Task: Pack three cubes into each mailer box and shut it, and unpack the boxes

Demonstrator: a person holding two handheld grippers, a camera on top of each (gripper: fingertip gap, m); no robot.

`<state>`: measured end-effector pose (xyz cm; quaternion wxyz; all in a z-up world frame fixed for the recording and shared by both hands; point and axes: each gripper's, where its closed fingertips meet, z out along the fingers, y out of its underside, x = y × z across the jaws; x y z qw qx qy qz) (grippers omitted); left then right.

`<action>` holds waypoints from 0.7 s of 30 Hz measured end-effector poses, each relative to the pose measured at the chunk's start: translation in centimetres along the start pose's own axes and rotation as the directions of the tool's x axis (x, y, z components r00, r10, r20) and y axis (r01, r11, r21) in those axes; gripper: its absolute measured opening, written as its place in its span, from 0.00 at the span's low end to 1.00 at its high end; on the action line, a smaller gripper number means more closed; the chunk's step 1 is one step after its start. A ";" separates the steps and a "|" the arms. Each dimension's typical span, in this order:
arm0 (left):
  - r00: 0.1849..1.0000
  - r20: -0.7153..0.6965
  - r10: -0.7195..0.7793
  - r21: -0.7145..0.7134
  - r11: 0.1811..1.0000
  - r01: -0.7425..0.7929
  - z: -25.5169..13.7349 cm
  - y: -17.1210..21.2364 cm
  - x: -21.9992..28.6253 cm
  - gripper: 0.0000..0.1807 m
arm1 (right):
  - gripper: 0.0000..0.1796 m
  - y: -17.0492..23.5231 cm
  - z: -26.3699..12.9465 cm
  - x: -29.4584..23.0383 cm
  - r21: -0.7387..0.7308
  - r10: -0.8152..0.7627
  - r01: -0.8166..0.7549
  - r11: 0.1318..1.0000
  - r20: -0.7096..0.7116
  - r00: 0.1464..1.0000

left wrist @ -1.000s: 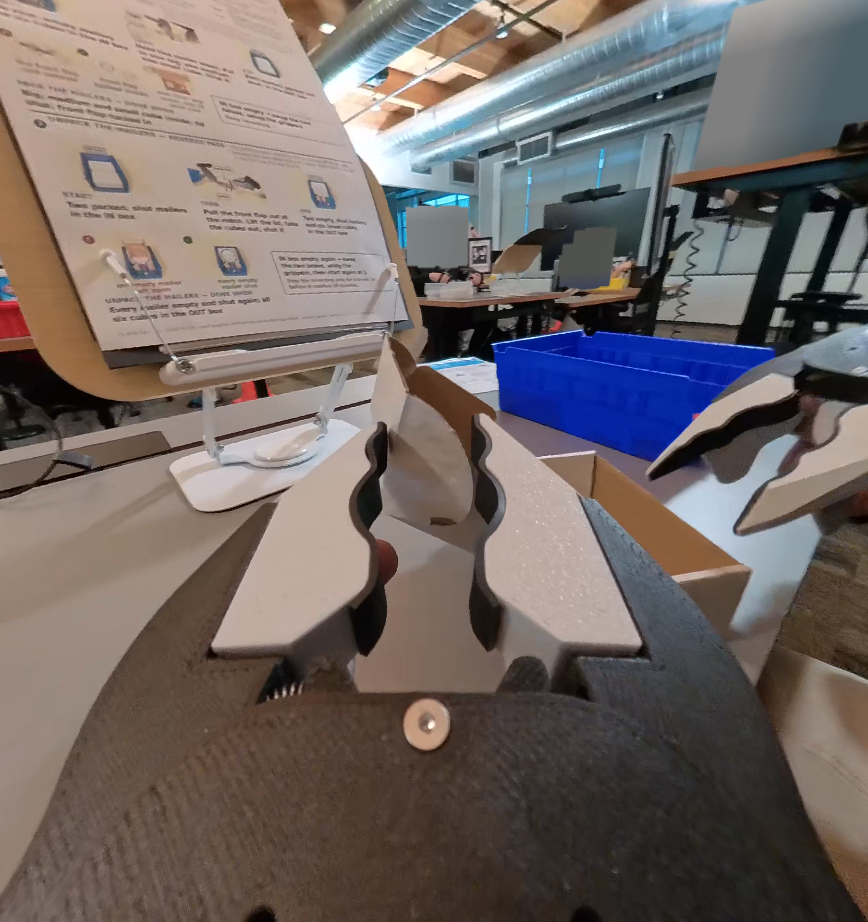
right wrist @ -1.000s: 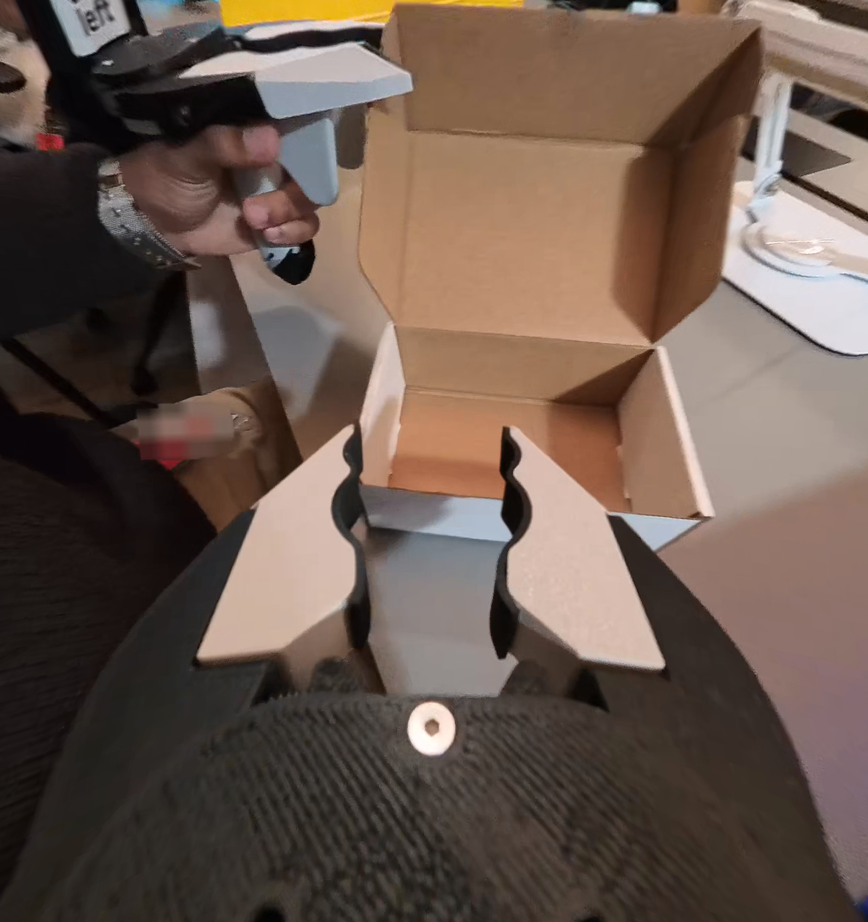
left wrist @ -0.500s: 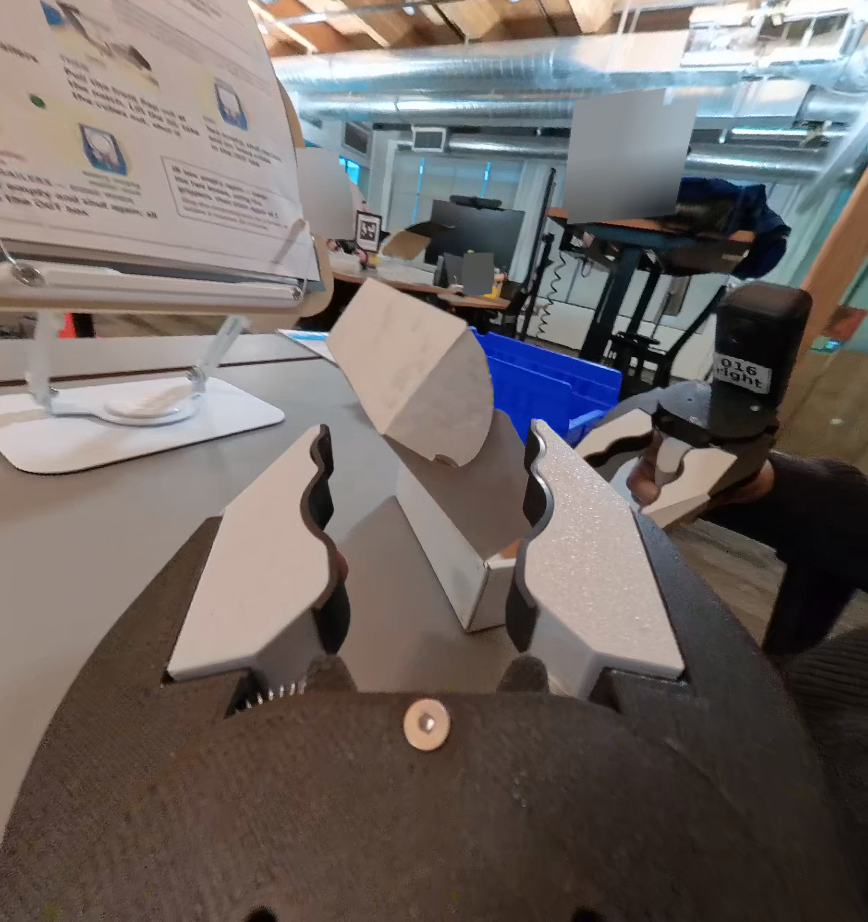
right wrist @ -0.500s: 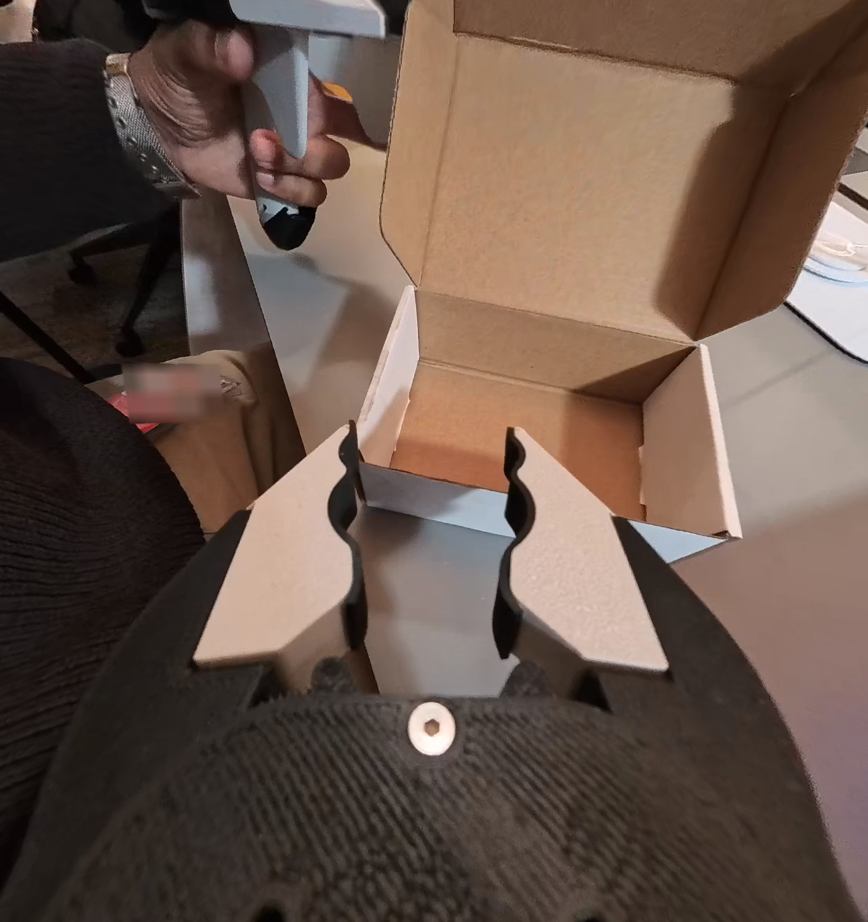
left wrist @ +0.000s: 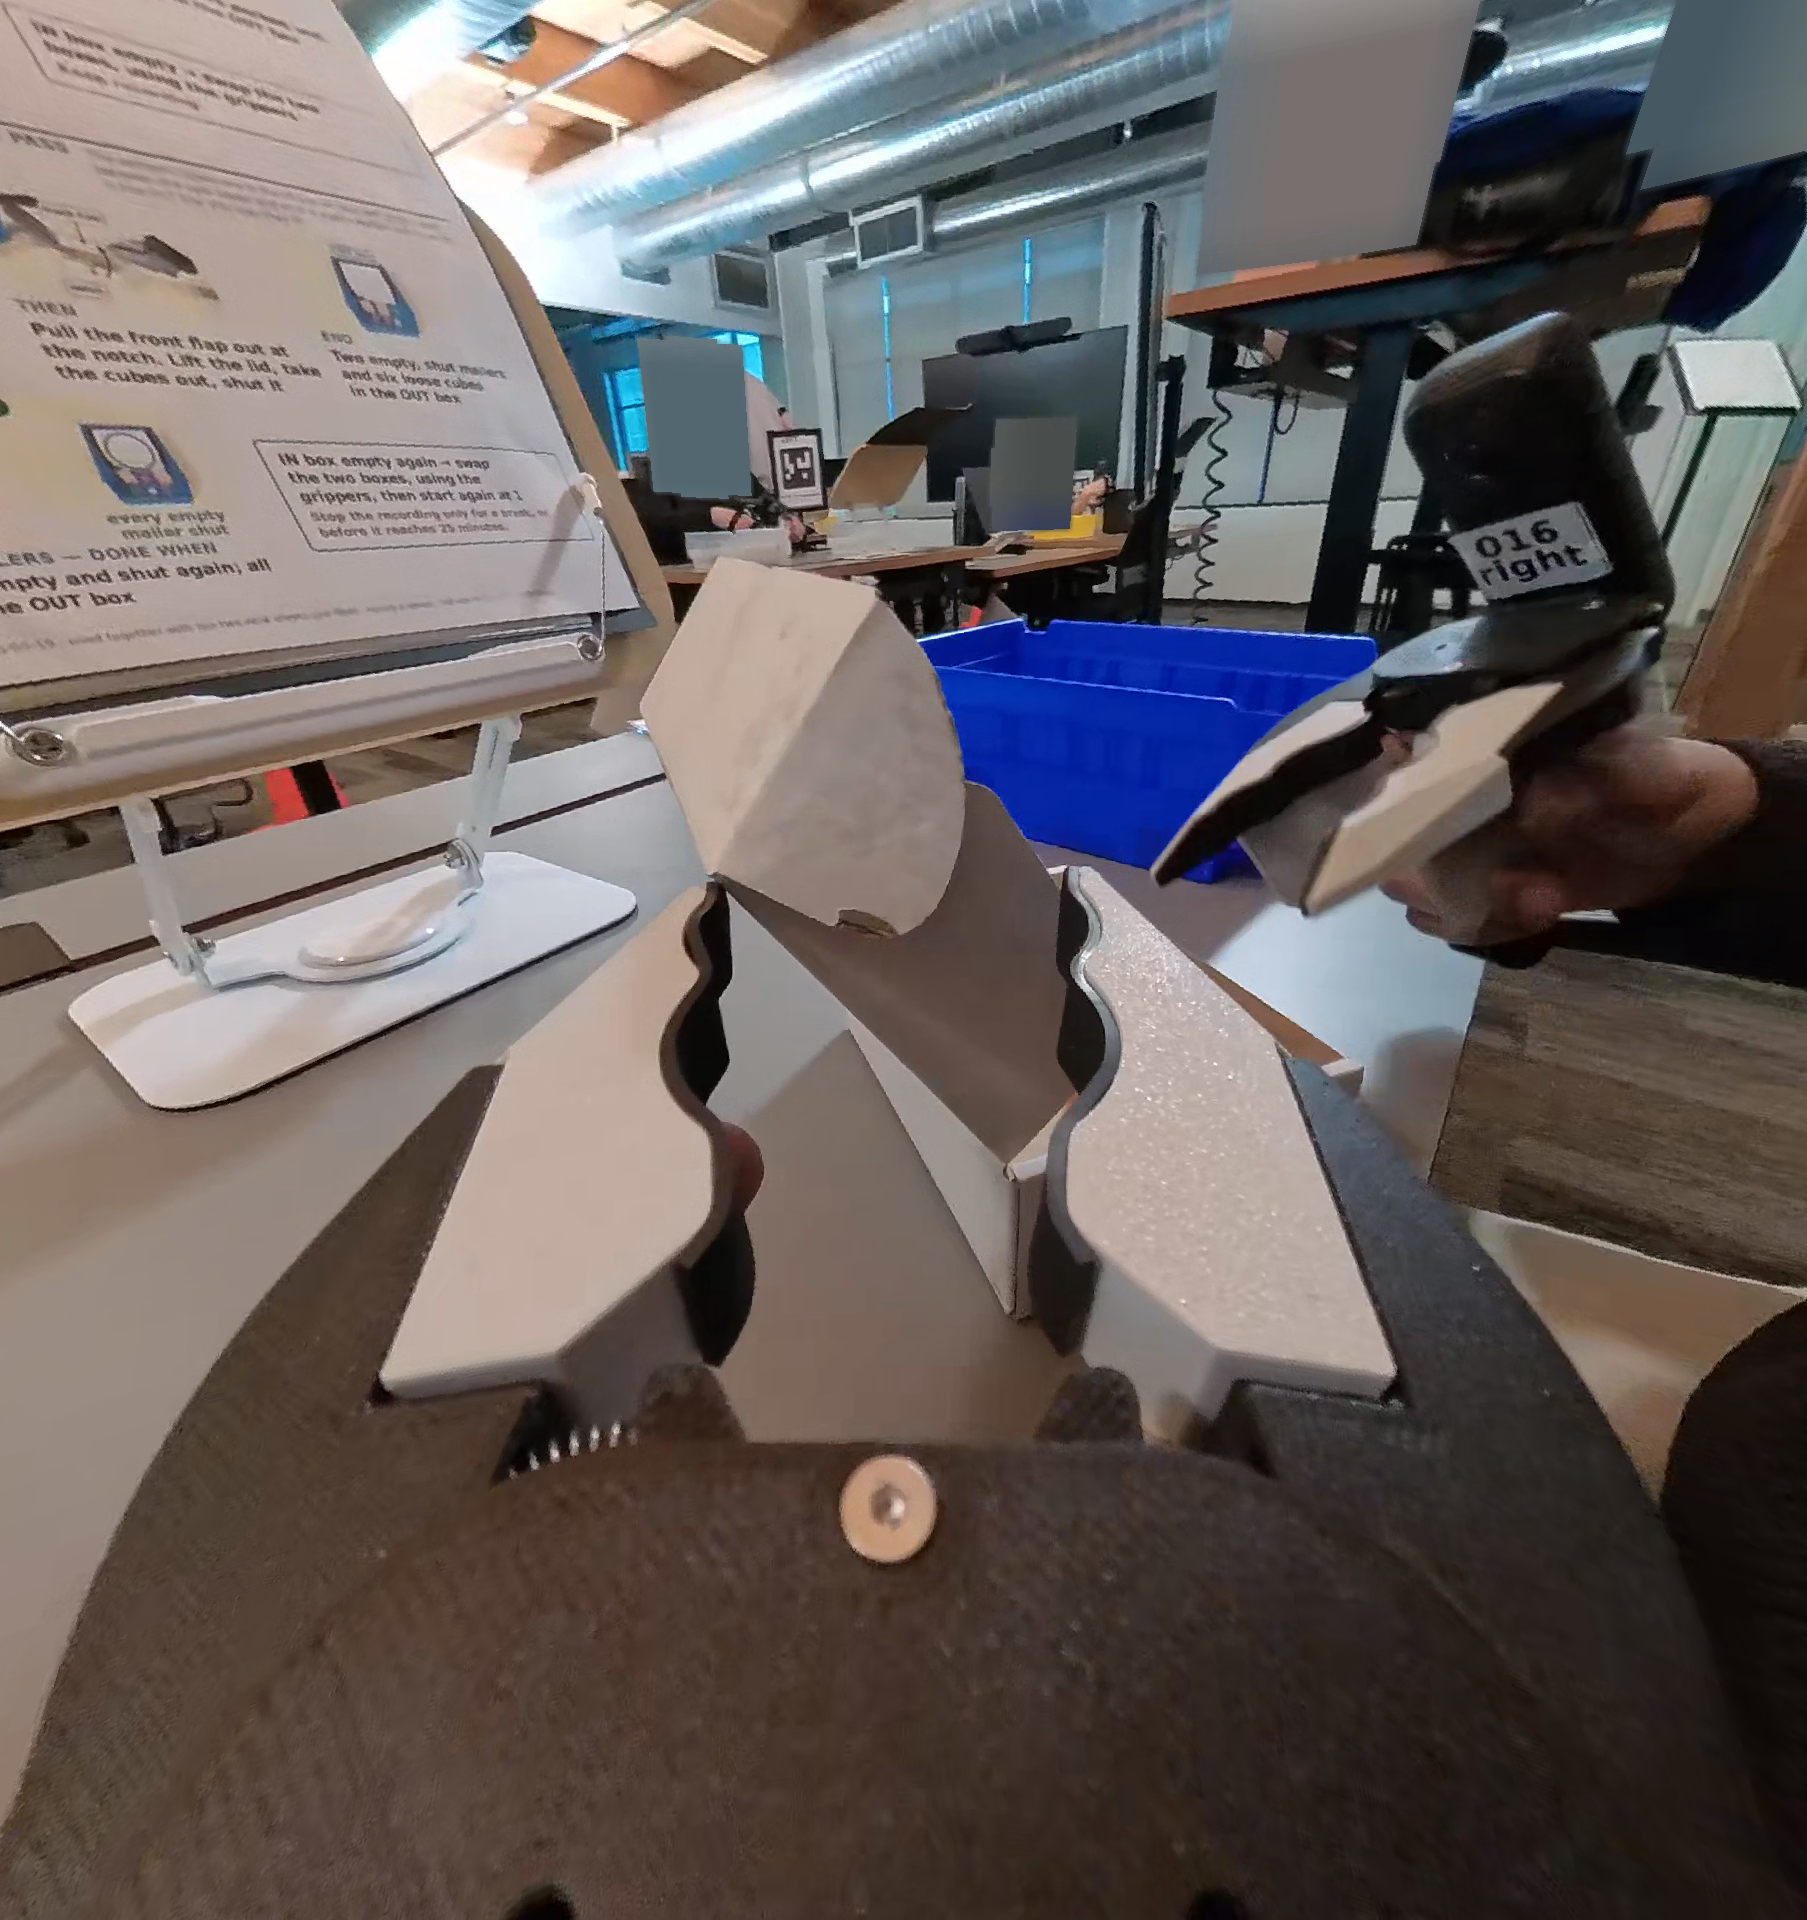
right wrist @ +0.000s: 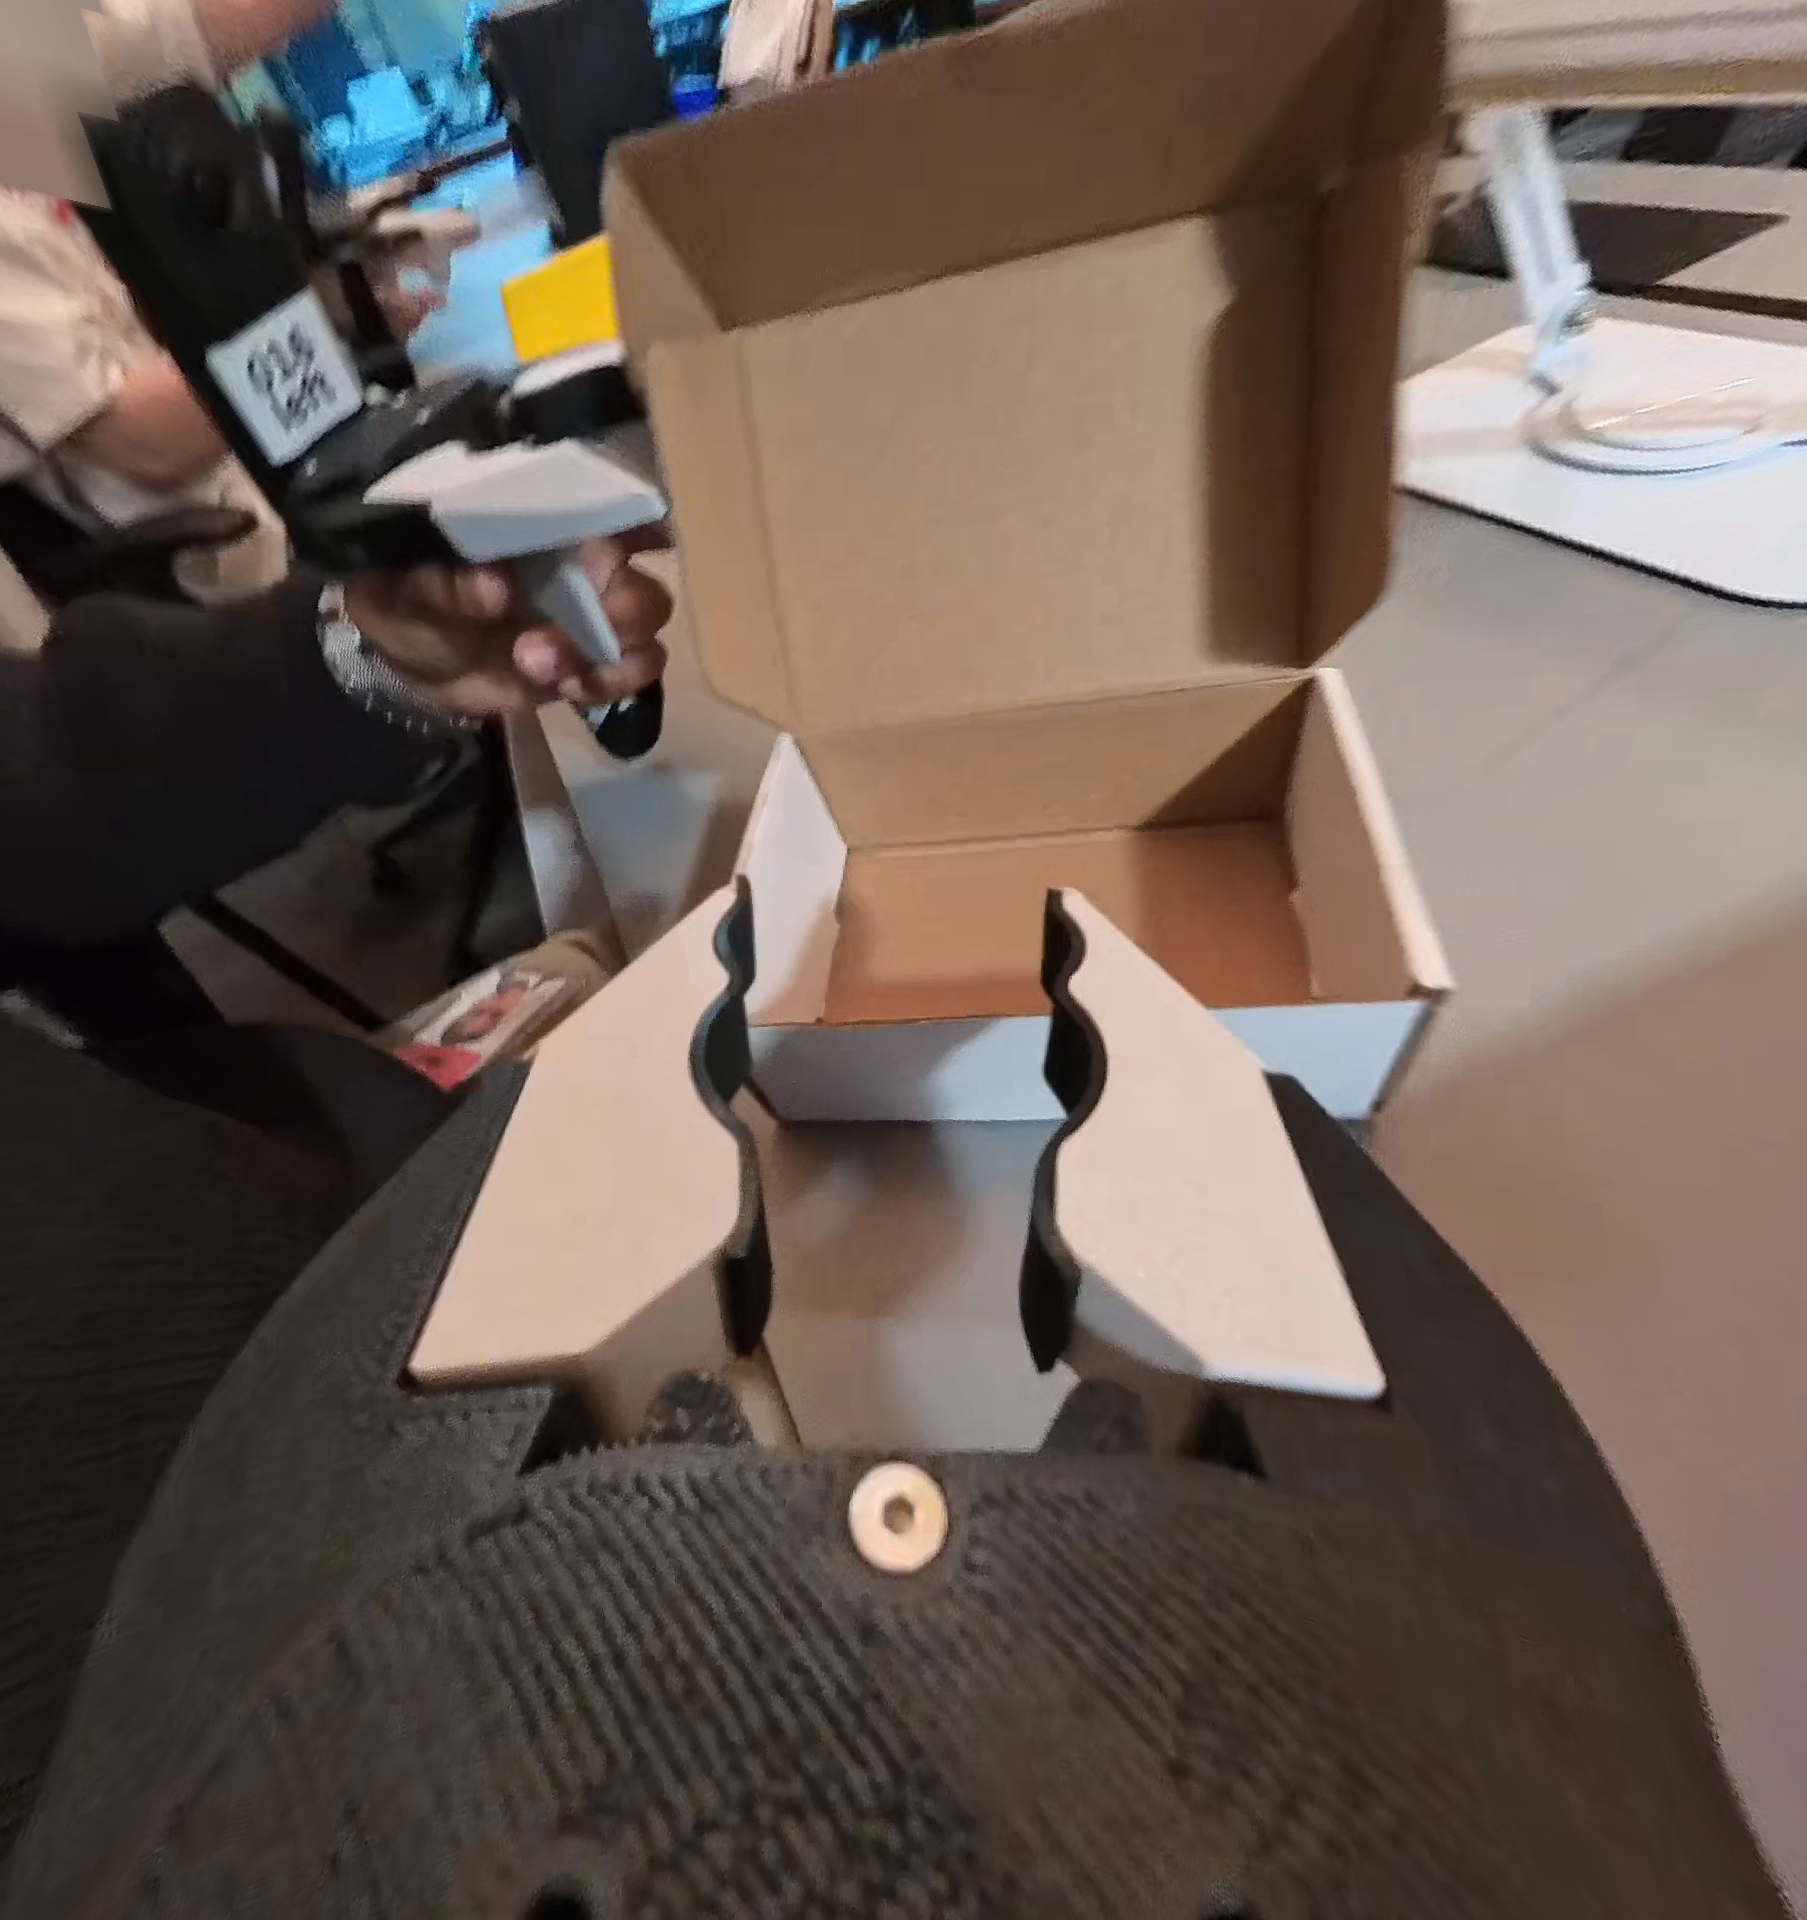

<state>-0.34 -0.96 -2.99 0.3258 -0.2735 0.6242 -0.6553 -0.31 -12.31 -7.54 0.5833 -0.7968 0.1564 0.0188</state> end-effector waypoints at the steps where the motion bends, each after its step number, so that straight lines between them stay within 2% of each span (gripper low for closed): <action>1: 1.000 0.002 0.007 0.002 1.000 -0.007 0.1 -0.1 0.1 0.34 | 0.30 -0.3 -0.4 0.7 0.024 0.036 -0.035 0.999 -0.014 0.999; 5: 0.998 -0.006 0.064 -0.002 0.998 -0.064 0.5 -0.1 1.2 0.32 | 0.29 0.7 -0.7 3.4 0.025 0.237 -0.236 0.971 -0.054 0.970; 8: 0.990 -0.036 0.133 -0.024 0.991 -0.134 1.1 0.3 2.7 0.30 | 0.29 1.3 -0.6 3.7 0.021 0.371 -0.371 0.929 -0.006 0.929; 10: 0.977 -0.056 0.205 -0.052 0.977 -0.208 1.5 1.0 3.8 0.28 | 0.31 2.6 -0.2 3.5 -0.043 0.441 -0.439 0.897 0.024 0.897; 12: 0.958 -0.094 0.272 -0.093 0.955 -0.280 2.0 2.0 5.0 0.28 | 0.32 4.1 0.3 3.4 -0.118 0.469 -0.464 0.878 0.015 0.883; 15: 0.919 -0.097 0.381 -0.143 0.909 -0.392 2.5 3.2 5.5 0.28 | 0.32 4.3 0.5 3.2 -0.137 0.432 -0.428 0.893 0.000 0.902; 21: 0.908 -0.059 0.415 -0.162 0.893 -0.419 2.8 3.1 5.2 0.27 | 0.31 4.5 0.5 2.9 -0.150 0.457 -0.450 0.881 0.015 0.889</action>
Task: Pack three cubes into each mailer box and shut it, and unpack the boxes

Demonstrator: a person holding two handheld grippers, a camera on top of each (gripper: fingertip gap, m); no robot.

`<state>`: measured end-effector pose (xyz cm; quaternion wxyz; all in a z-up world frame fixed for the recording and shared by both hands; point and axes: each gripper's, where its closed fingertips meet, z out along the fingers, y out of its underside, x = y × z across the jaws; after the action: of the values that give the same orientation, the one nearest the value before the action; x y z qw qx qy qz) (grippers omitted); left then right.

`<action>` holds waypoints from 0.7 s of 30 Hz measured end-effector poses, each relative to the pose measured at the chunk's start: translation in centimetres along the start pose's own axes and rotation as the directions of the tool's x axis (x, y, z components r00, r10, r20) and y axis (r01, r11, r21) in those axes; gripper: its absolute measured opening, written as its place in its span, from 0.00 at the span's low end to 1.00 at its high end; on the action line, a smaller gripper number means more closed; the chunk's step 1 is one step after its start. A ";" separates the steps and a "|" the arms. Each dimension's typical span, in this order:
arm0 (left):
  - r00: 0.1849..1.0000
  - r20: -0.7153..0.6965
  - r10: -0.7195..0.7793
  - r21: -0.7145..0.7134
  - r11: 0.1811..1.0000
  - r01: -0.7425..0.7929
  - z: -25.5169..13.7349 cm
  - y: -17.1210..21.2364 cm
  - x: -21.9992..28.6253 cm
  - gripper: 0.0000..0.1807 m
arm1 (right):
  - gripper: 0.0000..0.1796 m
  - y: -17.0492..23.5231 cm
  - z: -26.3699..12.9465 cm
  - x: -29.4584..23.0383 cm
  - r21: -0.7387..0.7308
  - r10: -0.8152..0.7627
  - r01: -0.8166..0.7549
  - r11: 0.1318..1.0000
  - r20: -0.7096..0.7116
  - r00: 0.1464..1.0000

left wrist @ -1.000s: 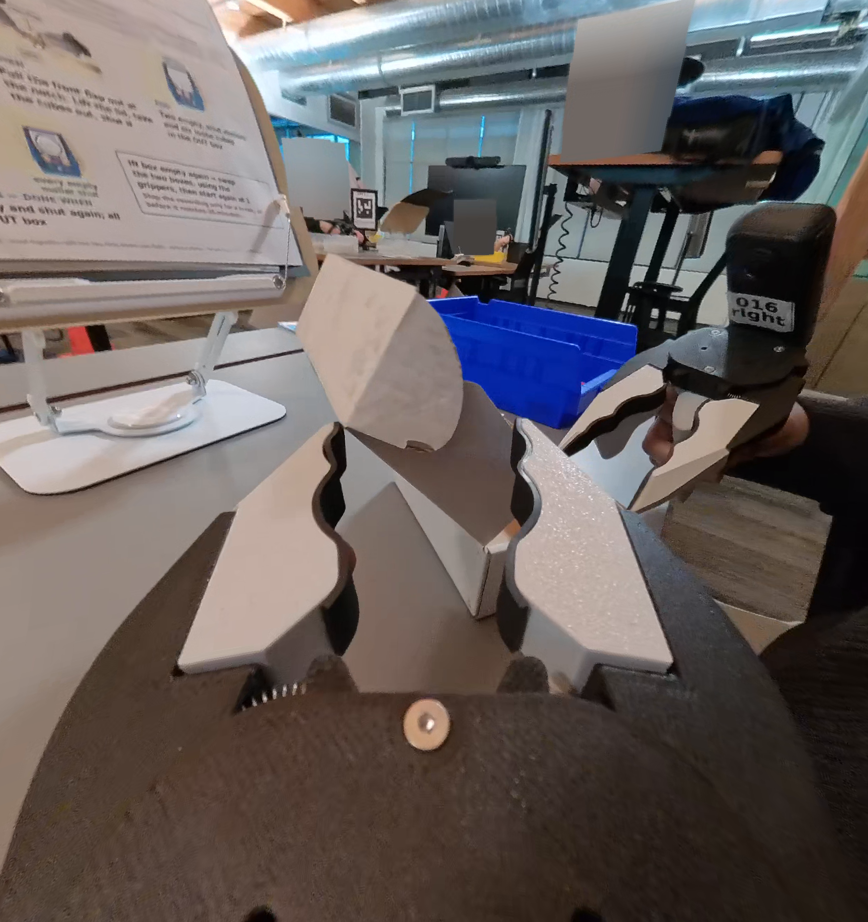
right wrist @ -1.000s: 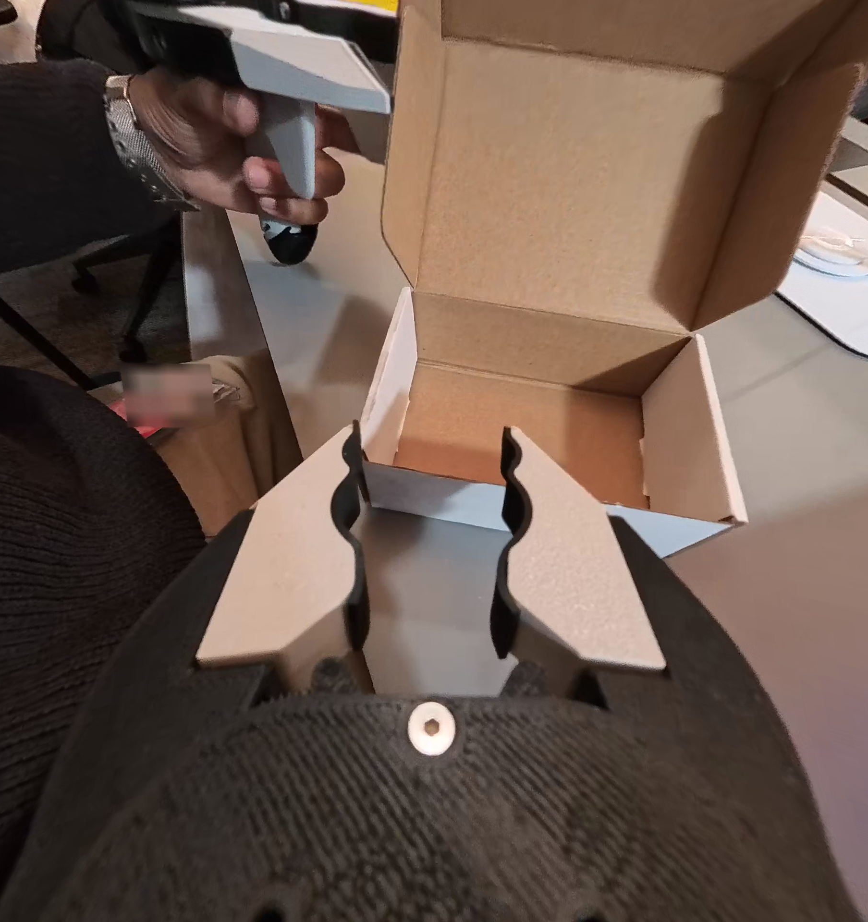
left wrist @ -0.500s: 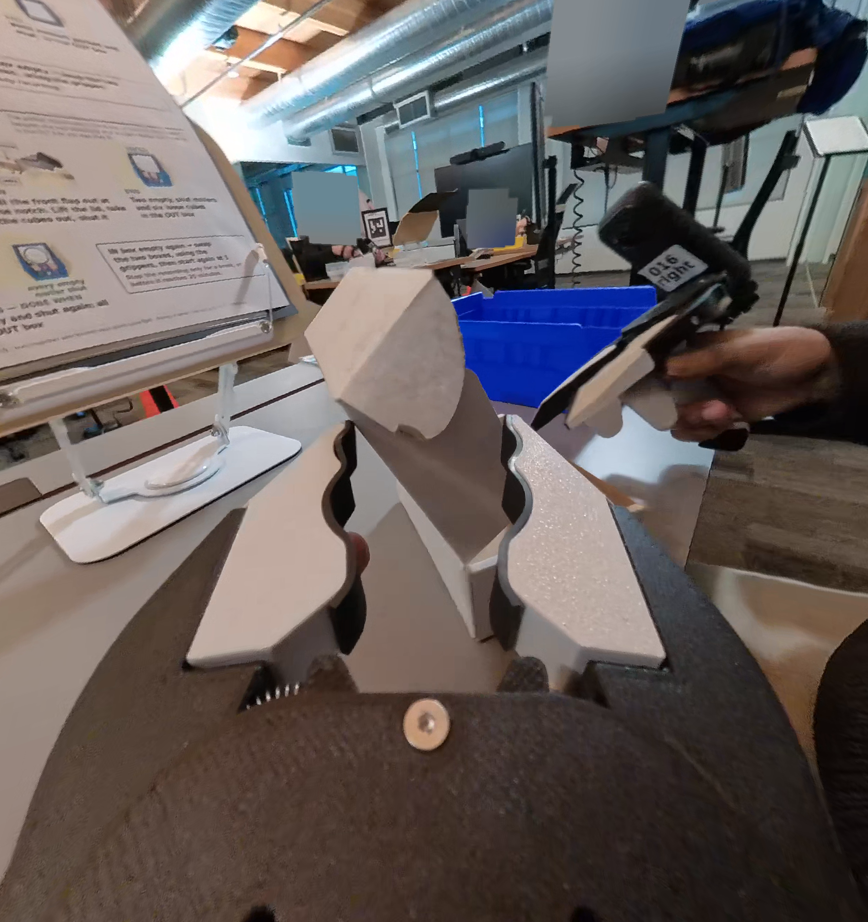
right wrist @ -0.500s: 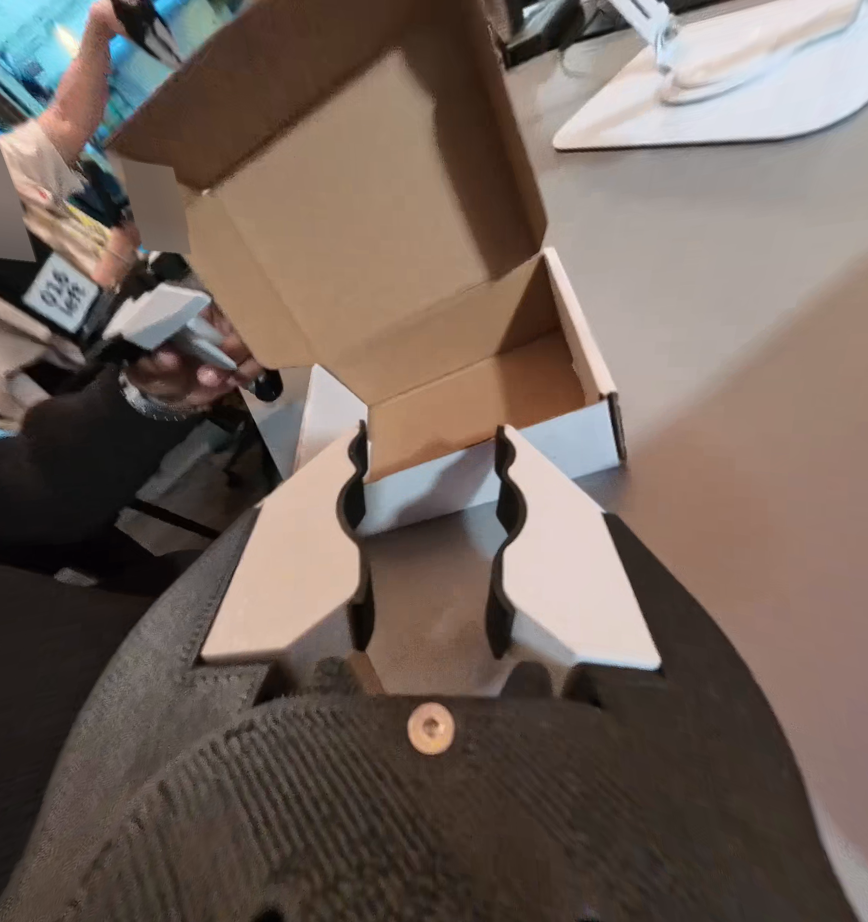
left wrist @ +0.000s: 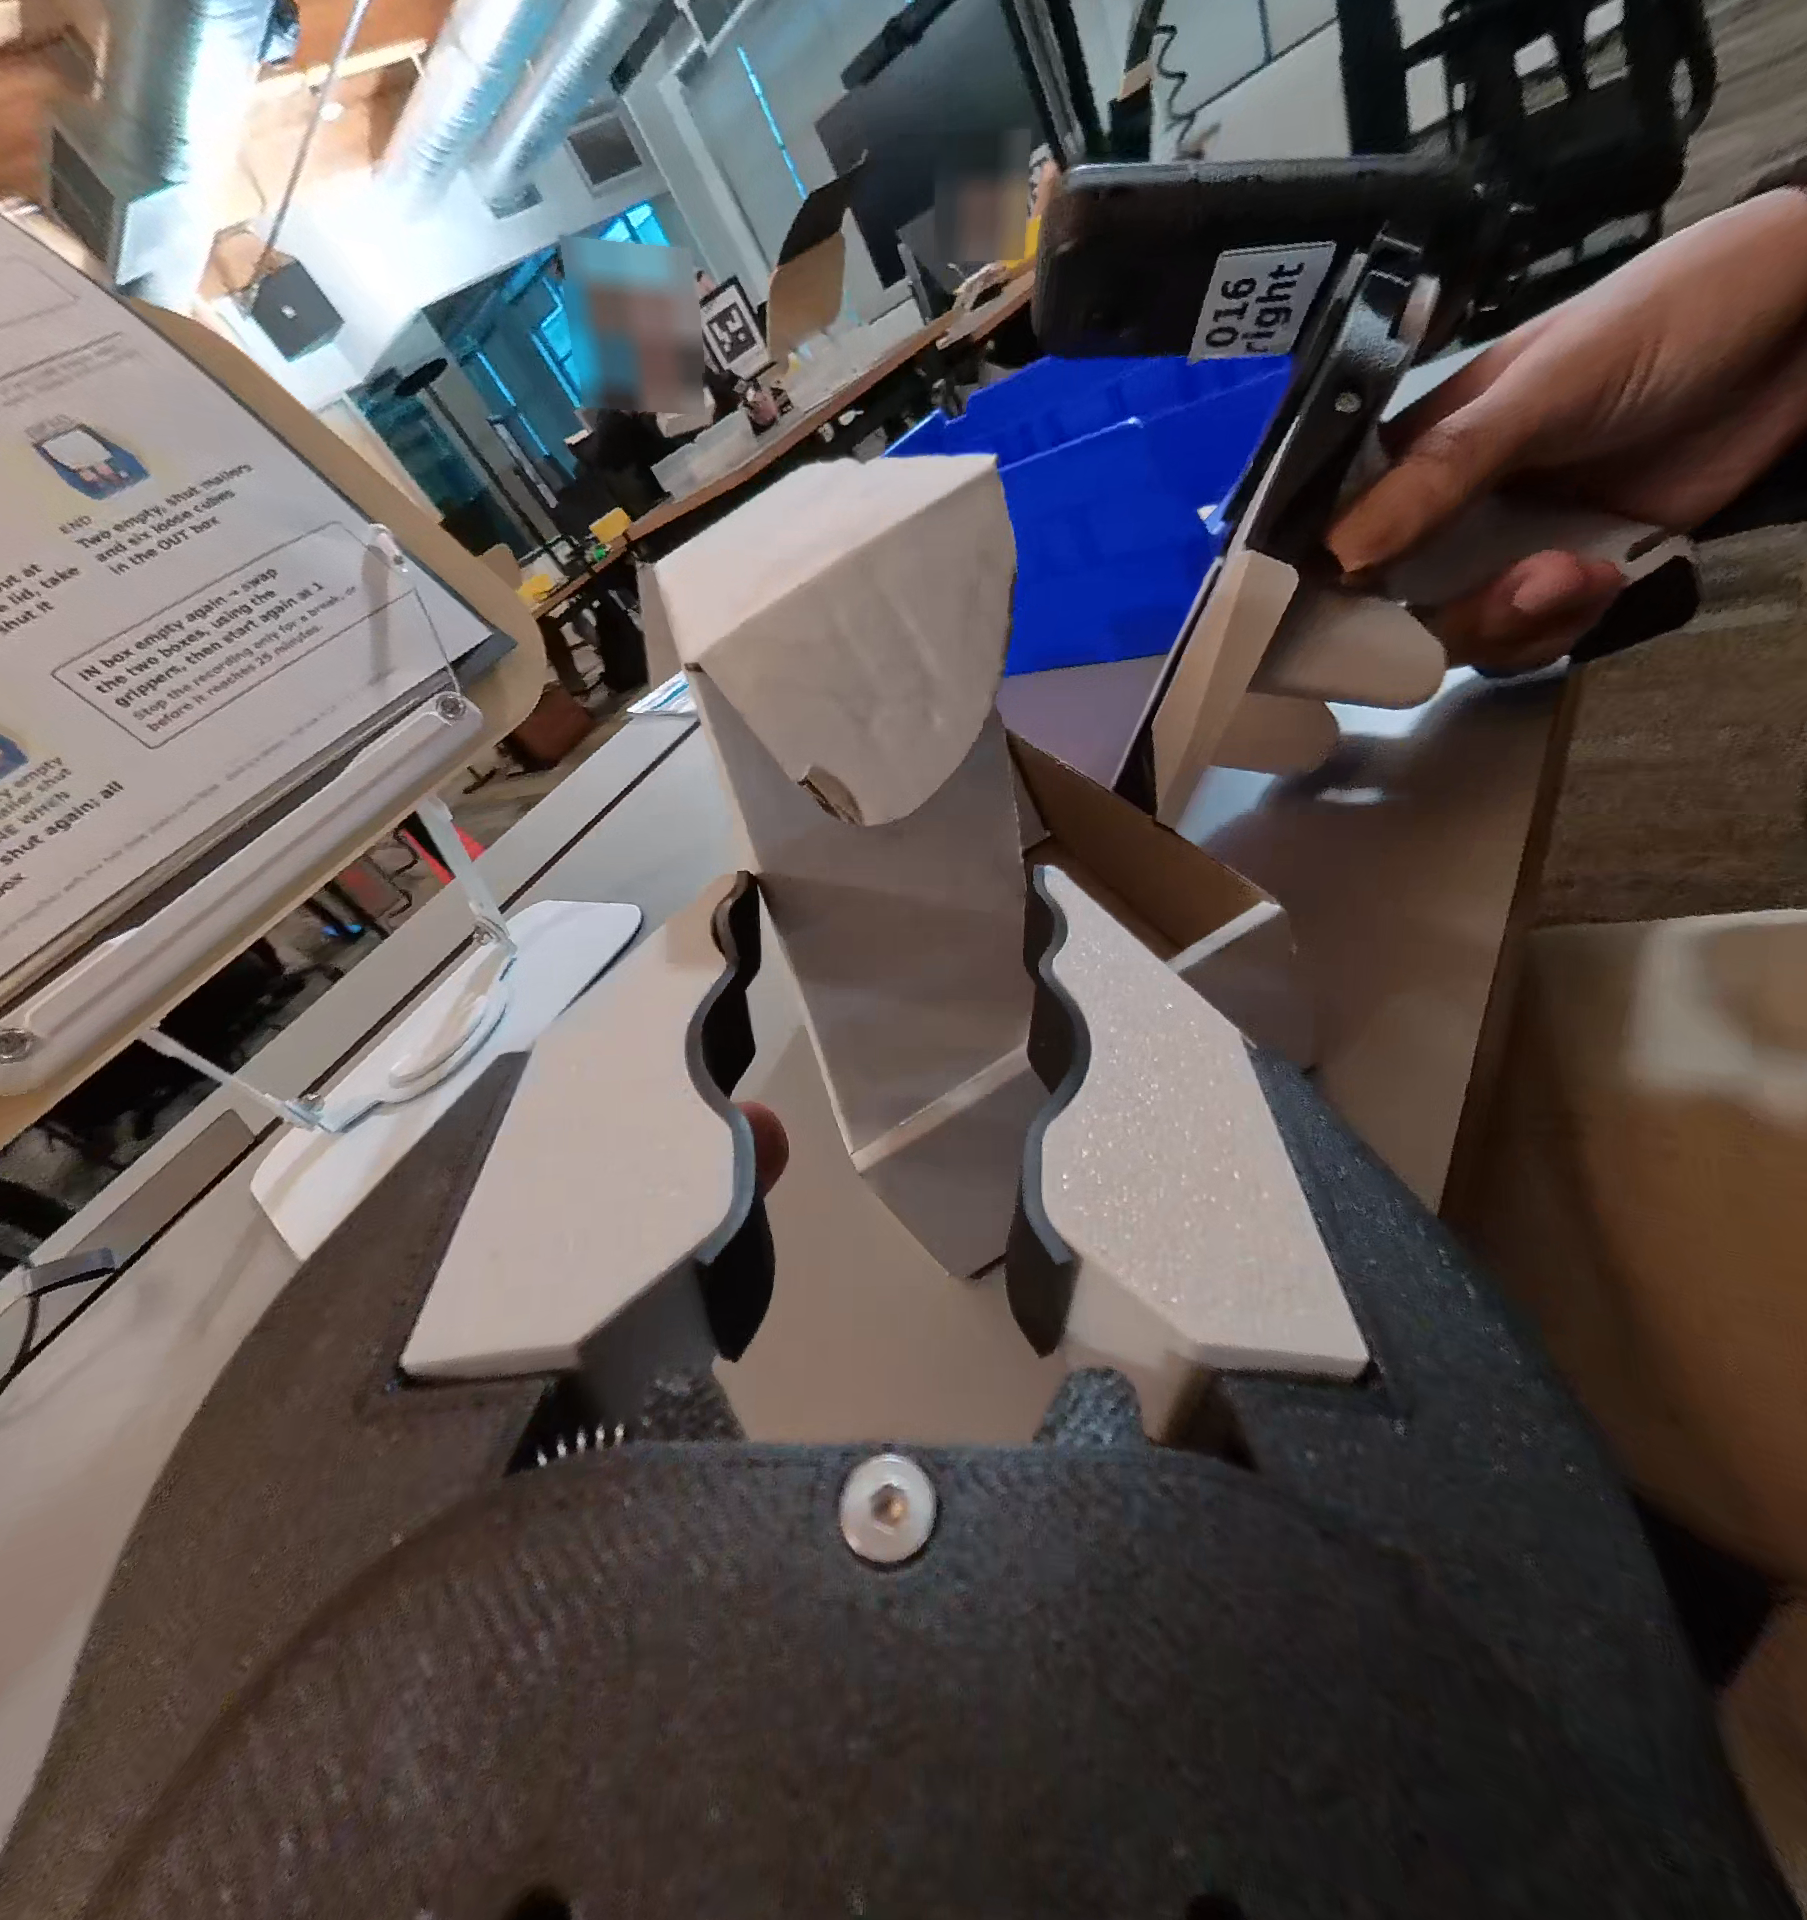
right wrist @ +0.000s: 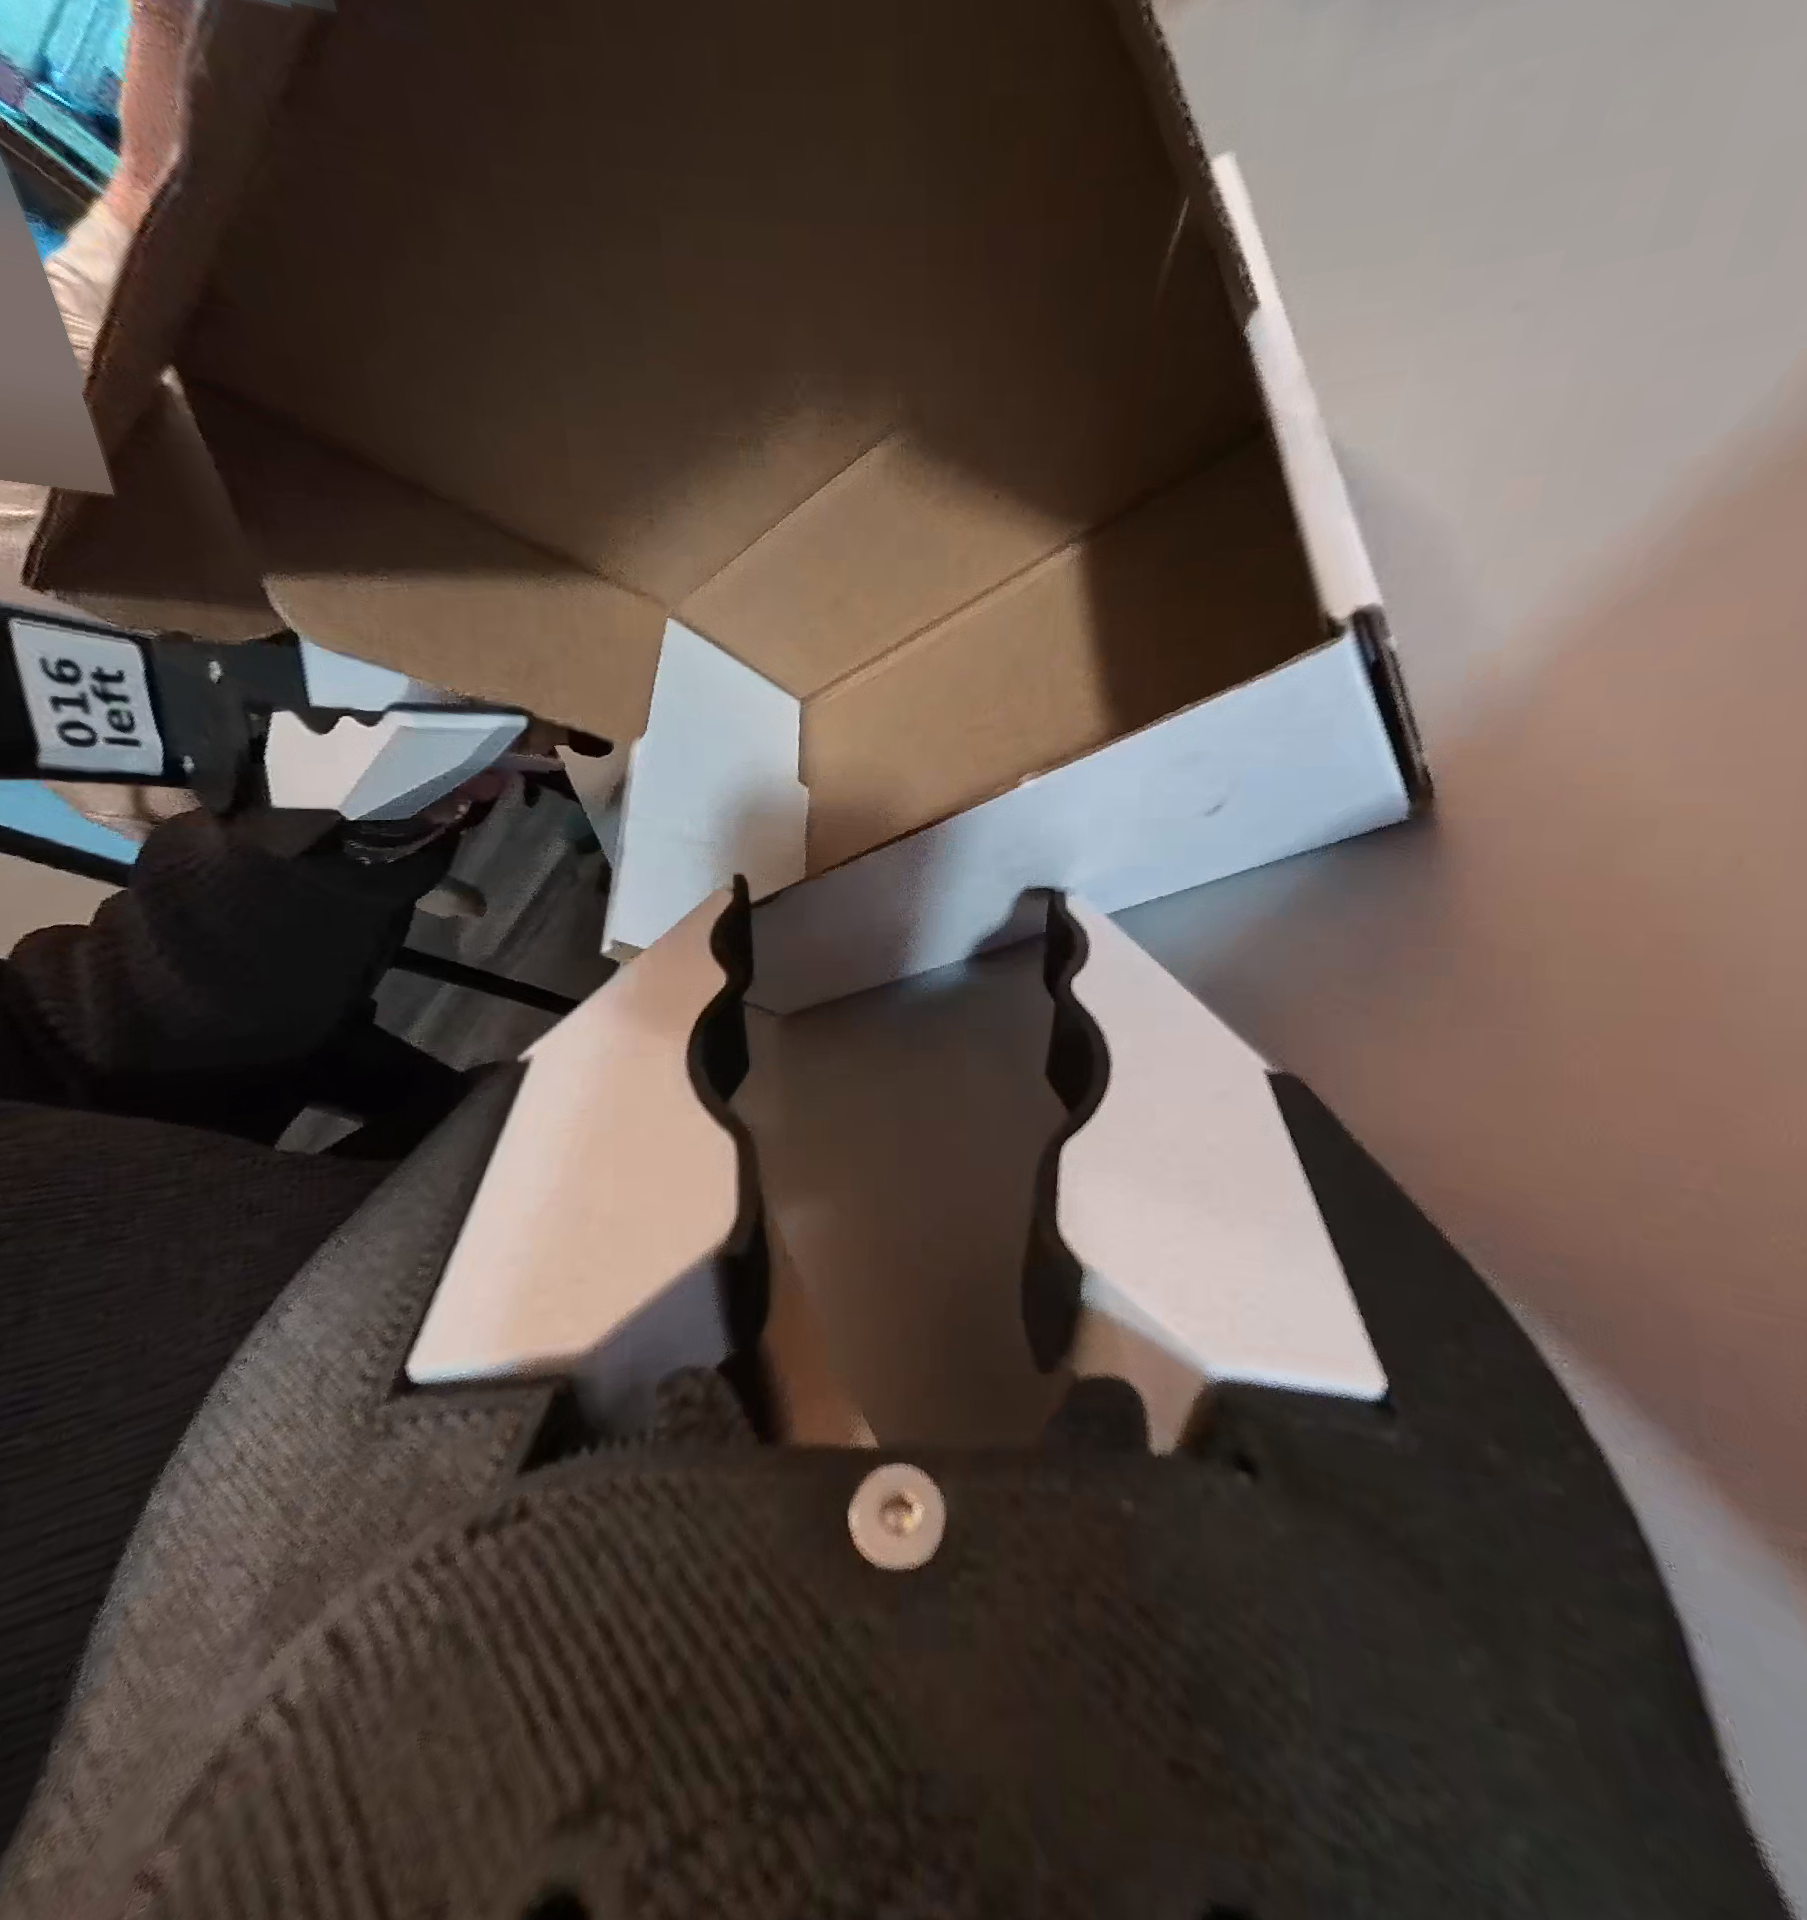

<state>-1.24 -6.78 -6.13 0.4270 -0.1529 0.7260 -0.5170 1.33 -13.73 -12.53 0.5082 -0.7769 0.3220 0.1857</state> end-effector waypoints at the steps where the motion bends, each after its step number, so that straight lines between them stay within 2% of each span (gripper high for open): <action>1: 1.000 0.008 0.007 -0.007 1.000 -0.006 0.1 0.1 -0.1 0.27 | 0.31 0.1 0.1 -0.2 -0.006 0.007 -0.007 1.000 0.013 1.000; 5: 0.999 0.035 0.000 -0.034 0.999 0.002 0.4 0.5 -0.4 0.27 | 0.31 0.5 0.4 -0.5 -0.028 -0.025 0.026 0.999 0.012 1.000; 14: 1.000 0.002 0.009 -0.039 0.999 -0.009 0.5 0.8 0.3 0.28 | 0.29 0.9 0.7 -0.7 -0.055 -0.069 0.068 0.996 -0.009 0.998; 19: 0.999 0.004 -0.033 -0.029 0.999 0.033 0.4 0.8 0.1 0.28 | 0.24 -3.2 -2.0 0.4 0.135 -0.121 0.135 0.982 -0.105 0.987; 21: 0.999 0.004 -0.034 -0.026 0.999 0.034 0.5 0.8 0.1 0.28 | 0.24 -5.7 -3.4 1.8 0.223 -0.158 0.205 0.953 -0.213 0.964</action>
<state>-0.74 -6.78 -6.88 0.4173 -0.1717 0.7293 -0.5143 6.38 -15.83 -8.41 0.5810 -0.7494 0.3167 0.0212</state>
